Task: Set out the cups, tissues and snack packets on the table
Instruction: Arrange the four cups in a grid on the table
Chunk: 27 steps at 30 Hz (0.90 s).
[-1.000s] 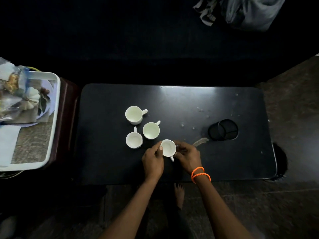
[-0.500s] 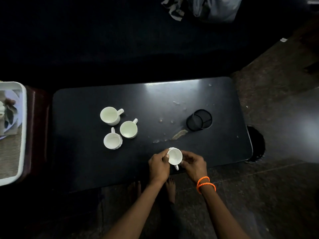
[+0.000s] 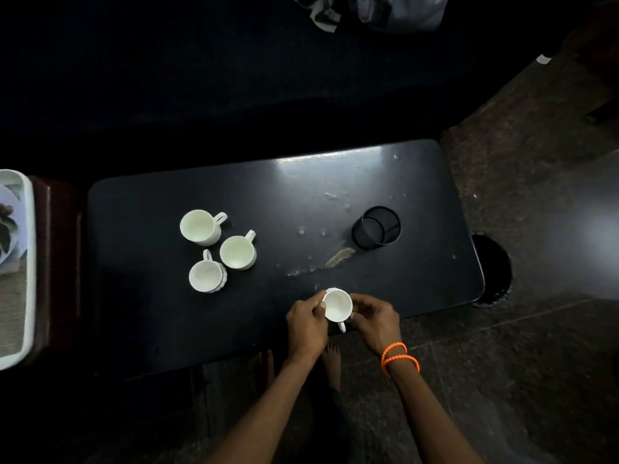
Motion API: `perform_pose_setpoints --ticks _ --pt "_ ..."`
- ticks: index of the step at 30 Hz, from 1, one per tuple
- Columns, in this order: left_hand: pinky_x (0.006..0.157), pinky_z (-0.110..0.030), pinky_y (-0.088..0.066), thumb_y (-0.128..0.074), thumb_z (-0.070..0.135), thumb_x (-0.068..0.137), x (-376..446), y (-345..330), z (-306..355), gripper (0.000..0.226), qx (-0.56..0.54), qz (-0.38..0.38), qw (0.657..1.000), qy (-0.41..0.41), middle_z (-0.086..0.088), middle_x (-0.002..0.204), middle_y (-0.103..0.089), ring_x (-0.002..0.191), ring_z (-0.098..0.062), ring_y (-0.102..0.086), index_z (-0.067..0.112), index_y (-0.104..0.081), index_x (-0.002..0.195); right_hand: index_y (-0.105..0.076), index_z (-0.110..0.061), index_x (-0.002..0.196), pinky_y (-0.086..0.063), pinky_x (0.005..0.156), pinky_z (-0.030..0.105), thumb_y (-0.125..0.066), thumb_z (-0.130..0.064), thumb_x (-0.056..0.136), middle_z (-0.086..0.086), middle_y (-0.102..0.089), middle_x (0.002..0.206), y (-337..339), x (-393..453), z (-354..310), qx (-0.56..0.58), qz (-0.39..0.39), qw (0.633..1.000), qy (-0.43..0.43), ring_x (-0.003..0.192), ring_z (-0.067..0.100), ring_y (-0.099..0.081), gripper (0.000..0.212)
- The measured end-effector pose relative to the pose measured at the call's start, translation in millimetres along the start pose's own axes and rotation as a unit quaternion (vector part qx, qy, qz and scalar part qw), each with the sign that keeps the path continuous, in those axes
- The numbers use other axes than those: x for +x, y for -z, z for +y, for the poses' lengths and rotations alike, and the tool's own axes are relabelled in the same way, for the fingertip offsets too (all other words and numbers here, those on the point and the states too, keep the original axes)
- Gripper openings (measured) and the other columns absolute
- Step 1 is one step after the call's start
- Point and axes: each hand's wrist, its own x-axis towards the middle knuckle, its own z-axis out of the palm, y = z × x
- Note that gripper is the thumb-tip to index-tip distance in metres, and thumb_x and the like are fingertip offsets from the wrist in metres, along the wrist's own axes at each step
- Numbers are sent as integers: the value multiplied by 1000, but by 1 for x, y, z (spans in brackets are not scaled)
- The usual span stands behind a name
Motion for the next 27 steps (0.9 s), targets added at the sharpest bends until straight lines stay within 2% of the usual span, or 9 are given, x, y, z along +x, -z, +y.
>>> perform_pose_setpoints --ticks 2,6,10,13,16,17,19,22,27 --pt "105 -30 -46 -60 11 99 -3 0 1 36 11 1 1000 -5 -14 128 -72 120 -27 -66 16 -71 133 -77 -20 103 -55 76 13 -73 6 75 -11 -75 84 2 1 0 -20 -5 1000 5 79 -6 -68 38" --pt "105 -26 -43 -61 13 99 -4 3 4 34 6 -13 1000 -4 -11 128 -72 120 -25 -65 16 -72 131 -78 -17 100 -56 82 21 -72 6 73 -6 -77 84 4 7 -5 -44 -5 999 0 84 10 -73 35" --pt "107 -32 -50 -63 16 99 10 25 4 33 -77 29 995 60 -13 125 -73 116 -25 -69 11 -71 130 -77 -9 103 -52 86 27 -60 8 73 11 -77 98 -5 20 -26 -111 88 990 24 95 28 -72 39" --pt "103 -40 -55 -62 14 99 31 51 3 33 -199 112 966 122 -16 117 -76 110 -30 -72 6 -68 130 -77 -6 104 -55 91 41 -59 10 73 16 -75 103 -29 35 -66 -129 79 981 124 99 36 -70 39" --pt "97 -44 -58 -61 11 99 45 74 7 23 -307 166 923 163 -9 101 -74 88 -23 -70 4 -67 120 -76 -6 106 -55 91 40 -60 4 79 17 -75 105 -65 52 -112 -133 14 973 188 98 35 -70 33" --pt "92 -42 -59 -60 11 99 48 80 8 12 -332 177 911 169 -5 91 -70 79 -18 -65 6 -69 106 -76 -8 107 -55 91 38 -59 0 81 16 -76 104 -77 56 -126 -132 -3 975 179 98 33 -70 32" --pt "85 -41 -56 -59 11 99 49 90 14 12 -359 189 897 176 -4 79 -61 70 -16 -56 13 -62 87 -75 -11 108 -55 92 37 -58 -6 82 16 -76 102 -102 63 -150 -107 -23 985 131 98 32 -71 32" --pt "85 -43 -56 -57 10 99 51 101 15 14 -382 191 887 175 -6 91 -63 77 -18 -56 5 -61 111 -76 -12 104 -55 88 32 -58 -9 81 16 -77 99 -128 65 -169 -61 -28 996 60 97 32 -70 30" --pt "82 -41 -54 -53 2 87 56 111 14 35 -395 159 893 147 -2 97 -71 85 -18 -61 21 -65 113 -78 -19 92 -52 73 27 -55 -18 74 8 -77 87 -150 54 -177 11 -31 999 30 75 22 -64 29"
